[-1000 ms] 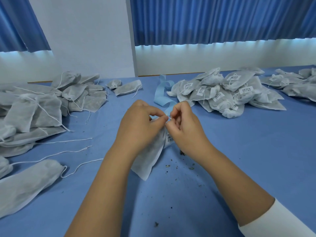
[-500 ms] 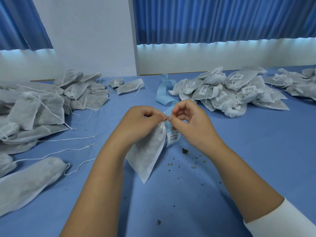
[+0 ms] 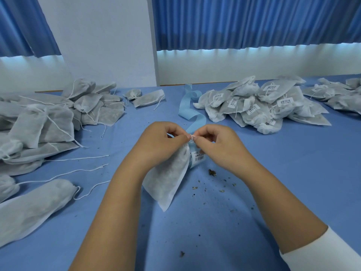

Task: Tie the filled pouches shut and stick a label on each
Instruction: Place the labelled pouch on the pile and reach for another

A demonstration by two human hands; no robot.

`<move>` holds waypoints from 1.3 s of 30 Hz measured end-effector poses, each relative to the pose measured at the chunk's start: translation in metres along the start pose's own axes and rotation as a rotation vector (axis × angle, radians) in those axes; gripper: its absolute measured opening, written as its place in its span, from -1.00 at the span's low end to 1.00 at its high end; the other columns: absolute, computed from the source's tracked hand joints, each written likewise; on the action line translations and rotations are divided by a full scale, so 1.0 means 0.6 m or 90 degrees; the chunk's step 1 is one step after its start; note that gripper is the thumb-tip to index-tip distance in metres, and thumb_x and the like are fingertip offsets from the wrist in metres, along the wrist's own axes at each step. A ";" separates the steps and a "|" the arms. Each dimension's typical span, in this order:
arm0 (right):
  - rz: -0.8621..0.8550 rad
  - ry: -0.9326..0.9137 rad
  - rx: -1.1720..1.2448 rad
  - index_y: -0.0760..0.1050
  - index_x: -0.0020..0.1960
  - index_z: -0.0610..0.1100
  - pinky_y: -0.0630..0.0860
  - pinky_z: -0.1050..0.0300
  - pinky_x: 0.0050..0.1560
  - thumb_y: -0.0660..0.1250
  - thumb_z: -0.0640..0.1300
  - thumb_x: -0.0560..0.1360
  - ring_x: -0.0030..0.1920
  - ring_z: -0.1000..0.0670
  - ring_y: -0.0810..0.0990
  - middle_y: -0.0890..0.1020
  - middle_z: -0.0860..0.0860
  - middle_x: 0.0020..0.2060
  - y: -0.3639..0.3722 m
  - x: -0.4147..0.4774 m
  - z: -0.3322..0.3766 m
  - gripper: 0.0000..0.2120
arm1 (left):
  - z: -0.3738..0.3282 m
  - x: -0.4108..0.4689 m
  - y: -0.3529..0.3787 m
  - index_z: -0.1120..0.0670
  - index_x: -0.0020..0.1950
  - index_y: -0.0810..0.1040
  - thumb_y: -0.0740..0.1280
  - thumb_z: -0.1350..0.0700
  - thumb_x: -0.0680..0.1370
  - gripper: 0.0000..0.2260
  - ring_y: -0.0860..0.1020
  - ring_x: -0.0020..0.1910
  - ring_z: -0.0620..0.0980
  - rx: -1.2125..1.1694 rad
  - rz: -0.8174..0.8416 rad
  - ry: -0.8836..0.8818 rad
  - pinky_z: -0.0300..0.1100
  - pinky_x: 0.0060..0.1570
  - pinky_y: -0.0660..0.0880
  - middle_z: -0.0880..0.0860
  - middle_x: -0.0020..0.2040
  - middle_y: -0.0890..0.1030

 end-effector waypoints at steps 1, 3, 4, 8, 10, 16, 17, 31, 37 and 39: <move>0.019 0.026 0.023 0.61 -0.17 -0.09 0.60 0.01 -0.05 0.35 -0.19 0.52 -0.20 -0.11 0.62 0.67 -0.14 -0.21 0.000 0.000 -0.002 -0.89 | 0.000 0.000 -0.001 -0.03 -0.20 0.69 0.45 -0.01 0.51 -0.88 0.43 -0.45 -0.27 -0.004 -0.004 -0.002 -0.49 -0.45 0.30 -0.25 -0.47 0.54; 0.056 0.065 0.083 0.60 -0.18 -0.12 0.62 0.07 -0.06 0.33 -0.18 0.53 -0.22 0.00 0.61 0.65 -0.08 -0.26 0.001 0.001 -0.005 -0.87 | -0.001 0.000 -0.002 -0.03 -0.21 0.70 0.45 0.01 0.51 -0.88 0.44 -0.43 -0.31 -0.019 -0.002 -0.002 -0.51 -0.44 0.31 -0.26 -0.45 0.55; 0.069 0.083 0.120 0.60 -0.18 -0.13 0.62 0.12 -0.08 0.33 -0.18 0.53 -0.22 0.06 0.61 0.64 -0.03 -0.29 0.001 0.002 -0.006 -0.86 | -0.002 -0.001 -0.002 -0.03 -0.21 0.70 0.45 0.02 0.51 -0.88 0.45 -0.41 -0.32 -0.030 0.001 0.000 -0.52 -0.42 0.31 -0.26 -0.44 0.56; 0.085 0.110 0.263 0.61 -0.17 -0.17 0.55 0.28 -0.22 0.35 -0.25 0.51 -0.24 0.10 0.61 0.64 -0.01 -0.32 0.001 -0.001 -0.003 -0.90 | -0.009 -0.006 -0.002 -0.05 -0.23 0.70 0.46 0.02 0.51 -0.88 0.51 -0.30 -0.37 -0.103 0.020 -0.007 -0.53 -0.28 0.36 -0.23 -0.31 0.64; 0.077 0.093 0.308 0.60 -0.18 -0.15 0.52 0.31 -0.26 0.38 -0.30 0.48 -0.24 0.09 0.63 0.65 -0.03 -0.32 -0.002 -0.002 0.001 -0.90 | -0.011 -0.008 0.000 -0.04 -0.22 0.70 0.45 0.02 0.50 -0.89 0.56 -0.16 -0.29 -0.141 0.041 -0.023 -0.42 -0.12 0.43 -0.15 -0.19 0.70; 0.045 -0.048 0.252 0.58 0.01 -0.07 0.55 0.24 -0.22 0.45 -0.32 0.45 -0.23 0.02 0.62 0.66 -0.04 -0.27 -0.015 -0.004 0.013 -0.78 | -0.013 -0.012 0.000 0.05 -0.12 0.73 0.45 0.05 0.50 -0.90 0.59 -0.08 -0.14 -0.207 0.047 -0.074 -0.21 0.04 0.44 -0.07 -0.18 0.71; 0.036 -0.087 0.226 0.58 0.06 -0.05 0.56 0.23 -0.20 0.45 -0.33 0.45 -0.23 0.02 0.61 0.65 -0.05 -0.27 -0.017 -0.005 0.017 -0.74 | -0.012 -0.012 -0.001 0.04 -0.13 0.73 0.45 0.05 0.50 -0.91 0.59 -0.08 -0.13 -0.211 0.046 -0.080 -0.20 0.04 0.44 -0.08 -0.20 0.70; -0.084 -0.161 0.105 0.66 -0.14 -0.07 0.58 0.28 -0.15 0.48 -0.30 0.42 -0.18 0.06 0.66 0.70 0.03 -0.23 -0.020 -0.012 0.025 -0.86 | -0.012 -0.011 -0.005 -0.01 -0.15 0.73 0.43 0.08 0.52 -0.91 0.59 -0.15 -0.16 -0.239 0.025 -0.070 -0.25 -0.06 0.44 -0.08 -0.22 0.69; -0.068 -0.138 0.146 0.69 -0.13 -0.11 0.56 0.28 -0.18 0.47 -0.26 0.44 -0.23 0.10 0.65 0.71 0.06 -0.25 -0.017 -0.010 0.022 -0.92 | -0.013 -0.012 -0.007 -0.02 -0.19 0.72 0.43 0.11 0.52 -0.88 0.60 -0.14 -0.14 -0.243 0.020 -0.058 -0.23 -0.03 0.46 -0.06 -0.20 0.70; -0.063 -0.117 0.173 0.70 -0.12 -0.13 0.62 0.18 -0.12 0.49 -0.24 0.44 -0.22 0.01 0.67 0.72 0.01 -0.24 -0.018 -0.008 0.020 -0.95 | -0.014 -0.013 -0.008 -0.01 -0.17 0.73 0.43 0.11 0.53 -0.89 0.61 -0.14 -0.18 -0.244 0.020 -0.054 -0.26 -0.04 0.46 -0.07 -0.19 0.71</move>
Point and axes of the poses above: each hand's wrist, its own x-axis towards the middle knuckle, its own y-axis out of the palm, z = x × y, the point moved 4 cm from there along x, towards the middle knuckle
